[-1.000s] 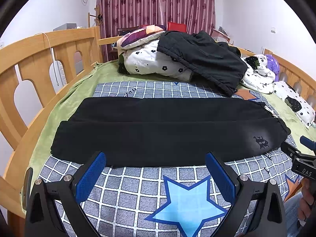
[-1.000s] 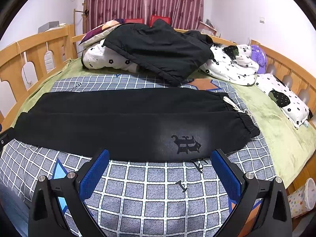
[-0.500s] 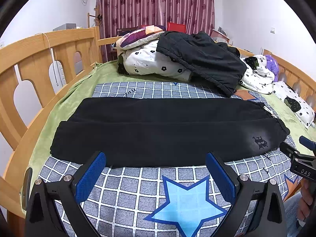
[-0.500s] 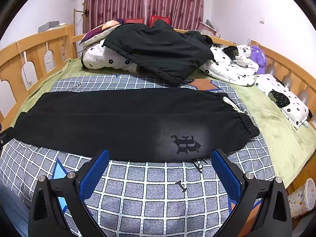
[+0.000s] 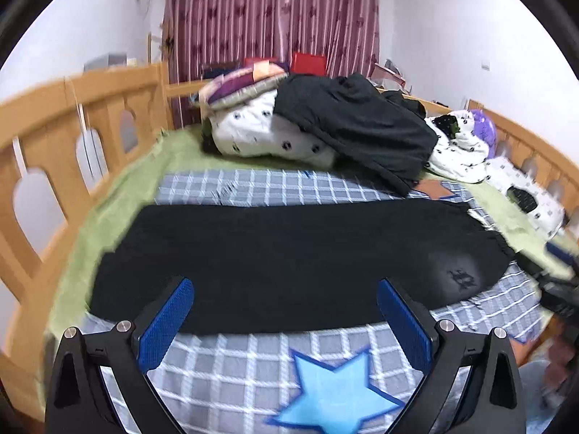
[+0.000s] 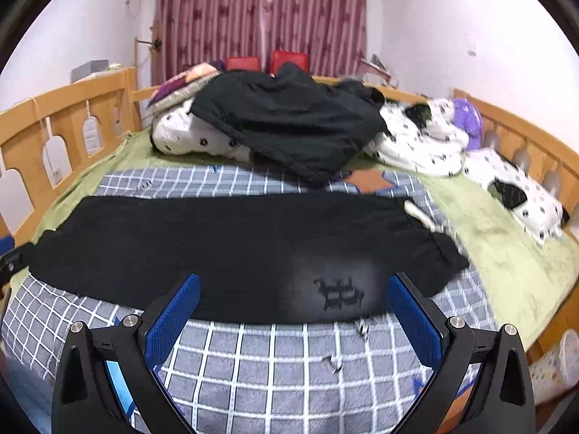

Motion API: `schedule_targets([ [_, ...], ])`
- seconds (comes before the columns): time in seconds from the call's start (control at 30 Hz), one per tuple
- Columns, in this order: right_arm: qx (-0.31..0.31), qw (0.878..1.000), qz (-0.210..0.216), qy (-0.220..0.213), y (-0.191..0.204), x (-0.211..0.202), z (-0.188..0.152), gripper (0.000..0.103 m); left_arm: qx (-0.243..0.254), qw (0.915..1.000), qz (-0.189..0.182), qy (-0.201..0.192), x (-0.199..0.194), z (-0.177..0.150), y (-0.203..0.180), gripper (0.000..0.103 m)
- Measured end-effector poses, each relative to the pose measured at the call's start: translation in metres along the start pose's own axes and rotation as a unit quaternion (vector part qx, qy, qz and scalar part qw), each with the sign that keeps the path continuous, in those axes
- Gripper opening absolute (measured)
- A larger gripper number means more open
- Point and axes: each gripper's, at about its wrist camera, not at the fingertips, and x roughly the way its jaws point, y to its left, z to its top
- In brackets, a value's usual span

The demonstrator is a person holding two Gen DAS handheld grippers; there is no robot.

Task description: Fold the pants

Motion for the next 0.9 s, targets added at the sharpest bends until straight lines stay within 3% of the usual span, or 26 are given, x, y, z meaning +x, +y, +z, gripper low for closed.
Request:
schedule_targets([
  [0.17, -0.003, 0.999, 0.030, -0.044, -0.026, -0.012, 0.038, 0.101, 0.006, 0.9998, 0.013, -0.013, 0.005, 0.030, 0.027, 0.102],
  [0.37, -0.001, 0.999, 0.034, -0.042, -0.070, 0.012, 0.052, 0.101, -0.067, 0.9972, -0.017, 0.029, 0.046, 0.016, 0.079, 0.102],
  [0.53, 0.015, 1.000, -0.003, 0.012, -0.108, 0.068, 0.019, 0.099, -0.098, 0.9925, -0.008, 0.073, 0.092, -0.028, 0.111, 0.101],
  [0.6, 0.033, 0.999, -0.015, 0.034, -0.126, 0.092, -0.001, 0.078, -0.116, 0.9891, -0.005, 0.092, 0.107, -0.049, 0.121, 0.099],
  [0.67, 0.050, 0.997, -0.027, 0.045, -0.140, 0.108, -0.022, 0.075, -0.139, 0.9848, -0.004, 0.103, 0.119, -0.071, 0.132, 0.097],
  [0.8, 0.084, 0.994, 0.000, 0.072, -0.158, 0.128, -0.061, 0.073, -0.183, 0.9741, -0.020, 0.131, 0.138, -0.108, 0.152, 0.091],
  [0.9, 0.097, 0.989, 0.020, 0.106, -0.166, 0.144, -0.082, 0.073, -0.216, 0.9675, -0.031, 0.128, 0.147, -0.124, 0.165, 0.091],
])
